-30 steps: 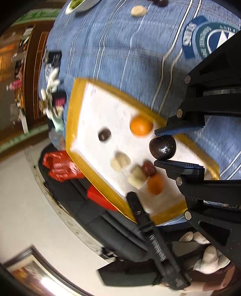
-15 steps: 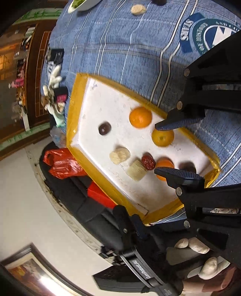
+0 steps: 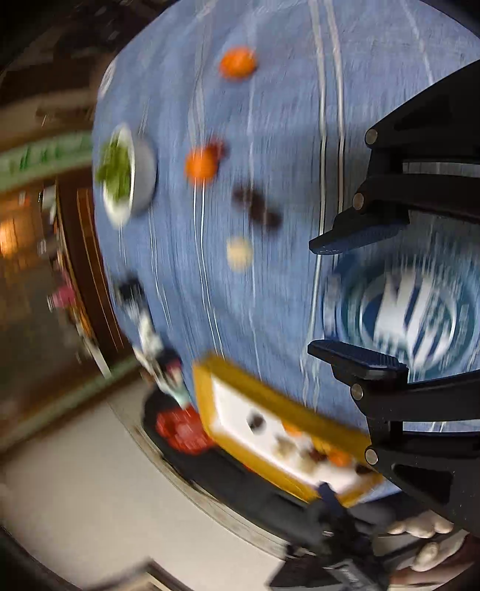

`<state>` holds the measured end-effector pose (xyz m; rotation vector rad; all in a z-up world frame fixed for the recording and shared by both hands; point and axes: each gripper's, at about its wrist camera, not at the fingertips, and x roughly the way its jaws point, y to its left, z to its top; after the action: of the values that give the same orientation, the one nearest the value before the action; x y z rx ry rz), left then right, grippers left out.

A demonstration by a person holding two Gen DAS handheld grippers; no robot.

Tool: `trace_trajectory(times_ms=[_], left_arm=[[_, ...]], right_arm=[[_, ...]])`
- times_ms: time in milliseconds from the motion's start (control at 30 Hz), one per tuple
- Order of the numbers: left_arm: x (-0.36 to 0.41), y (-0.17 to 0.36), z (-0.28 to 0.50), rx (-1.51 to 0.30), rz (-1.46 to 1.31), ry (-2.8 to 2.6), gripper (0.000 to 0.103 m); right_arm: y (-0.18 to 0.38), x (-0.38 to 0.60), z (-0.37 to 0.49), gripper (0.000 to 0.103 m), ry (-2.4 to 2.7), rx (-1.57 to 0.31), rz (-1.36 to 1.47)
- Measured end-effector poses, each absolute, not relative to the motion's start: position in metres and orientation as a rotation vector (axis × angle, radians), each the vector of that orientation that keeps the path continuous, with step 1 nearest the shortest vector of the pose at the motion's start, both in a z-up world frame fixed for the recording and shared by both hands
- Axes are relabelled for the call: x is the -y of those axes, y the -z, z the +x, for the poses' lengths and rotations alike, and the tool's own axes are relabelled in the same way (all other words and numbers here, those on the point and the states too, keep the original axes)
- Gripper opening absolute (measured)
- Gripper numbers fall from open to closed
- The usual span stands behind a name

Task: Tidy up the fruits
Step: 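Grasp a third dark plum with the right tool while the left tool grasps a white round piece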

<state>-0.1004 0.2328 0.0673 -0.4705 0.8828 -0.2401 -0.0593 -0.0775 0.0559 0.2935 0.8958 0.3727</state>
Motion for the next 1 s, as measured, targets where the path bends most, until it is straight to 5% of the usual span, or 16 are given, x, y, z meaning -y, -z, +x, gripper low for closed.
trace_trajectory(times_ms=[133, 200, 267, 467, 667, 767, 867, 1000], left_arm=[[-0.207, -0.062, -0.096, -0.907, -0.436, 0.271, 0.079], [-0.198, -0.062, -0.095, -0.907, -0.425, 0.279, 0.05], [-0.189, -0.061, -0.091, -0.918, -0.406, 0.281, 0.041], [-0.171, -0.064, -0.079, -0.934, -0.355, 0.252, 0.042], [-0.16, -0.07, -0.064, -0.924, -0.296, 0.229, 0.063], [-0.153, -0.066, -0.054, -0.935, -0.286, 0.223, 0.066], [-0.144, -0.062, -0.04, -0.949, -0.274, 0.228, 0.065], [-0.128, -0.06, -0.023, -0.958, -0.24, 0.242, 0.065]], right_arm=[[-0.051, 0.12, -0.055, 0.052, -0.29, -0.89, 0.339], [-0.049, 0.129, -0.049, 0.052, -0.276, -0.893, 0.337], [-0.046, 0.128, -0.043, 0.052, -0.279, -0.901, 0.329], [-0.027, 0.098, -0.013, 0.052, -0.328, -0.95, 0.305], [-0.016, 0.075, 0.008, 0.052, -0.327, -0.955, 0.261], [-0.015, 0.071, 0.009, 0.052, -0.322, -0.939, 0.241], [-0.015, 0.071, 0.006, 0.03, -0.294, -0.922, 0.192], [-0.016, 0.078, 0.0, 0.029, -0.312, -0.927, 0.24]])
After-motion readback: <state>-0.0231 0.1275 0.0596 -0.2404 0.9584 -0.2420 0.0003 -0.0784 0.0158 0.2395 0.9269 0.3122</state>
